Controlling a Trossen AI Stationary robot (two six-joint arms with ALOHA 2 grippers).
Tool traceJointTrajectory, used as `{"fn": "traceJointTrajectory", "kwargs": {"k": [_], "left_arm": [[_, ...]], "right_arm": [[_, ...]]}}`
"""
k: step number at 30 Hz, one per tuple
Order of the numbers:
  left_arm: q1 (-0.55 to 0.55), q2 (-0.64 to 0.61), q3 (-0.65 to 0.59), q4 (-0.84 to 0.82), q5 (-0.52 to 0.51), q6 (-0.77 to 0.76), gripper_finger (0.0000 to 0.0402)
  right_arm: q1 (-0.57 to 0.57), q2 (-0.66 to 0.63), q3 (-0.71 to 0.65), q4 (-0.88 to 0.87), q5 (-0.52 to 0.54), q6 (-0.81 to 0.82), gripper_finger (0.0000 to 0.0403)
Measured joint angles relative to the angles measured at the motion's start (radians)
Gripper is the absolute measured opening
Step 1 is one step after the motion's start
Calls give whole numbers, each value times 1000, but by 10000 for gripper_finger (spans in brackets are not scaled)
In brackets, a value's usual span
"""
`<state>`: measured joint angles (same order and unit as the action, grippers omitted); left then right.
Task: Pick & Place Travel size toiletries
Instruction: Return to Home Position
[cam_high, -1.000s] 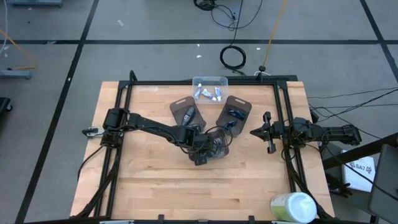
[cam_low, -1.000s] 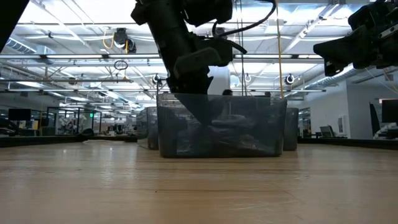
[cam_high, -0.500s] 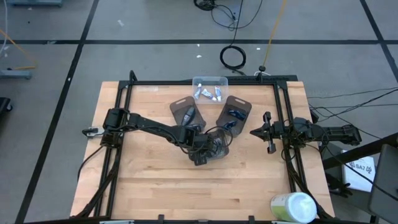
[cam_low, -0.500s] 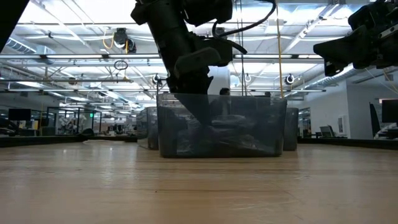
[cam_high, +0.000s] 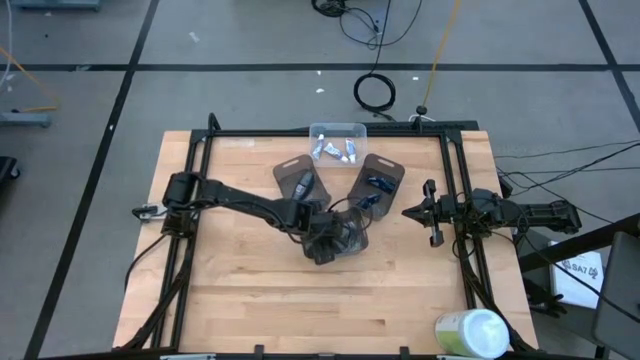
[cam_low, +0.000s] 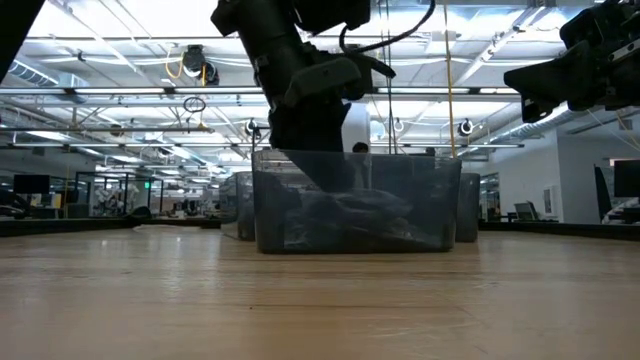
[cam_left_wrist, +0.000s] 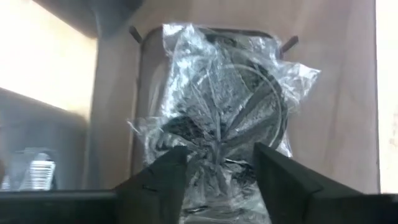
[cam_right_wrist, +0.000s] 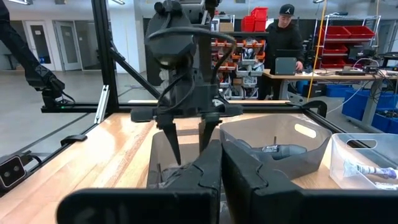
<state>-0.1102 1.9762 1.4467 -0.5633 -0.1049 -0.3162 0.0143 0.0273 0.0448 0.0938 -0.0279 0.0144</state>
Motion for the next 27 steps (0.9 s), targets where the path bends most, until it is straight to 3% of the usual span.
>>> {"fn": "traceJointTrajectory", "kwargs": {"k": [8,27], "left_arm": [[23,-129,0,-11,0,22,231],[49,-692,0,-50,2,57,235]], "right_arm": [[0,0,0,0,0,0,4],[0,0,0,0,0,0,4]]}}
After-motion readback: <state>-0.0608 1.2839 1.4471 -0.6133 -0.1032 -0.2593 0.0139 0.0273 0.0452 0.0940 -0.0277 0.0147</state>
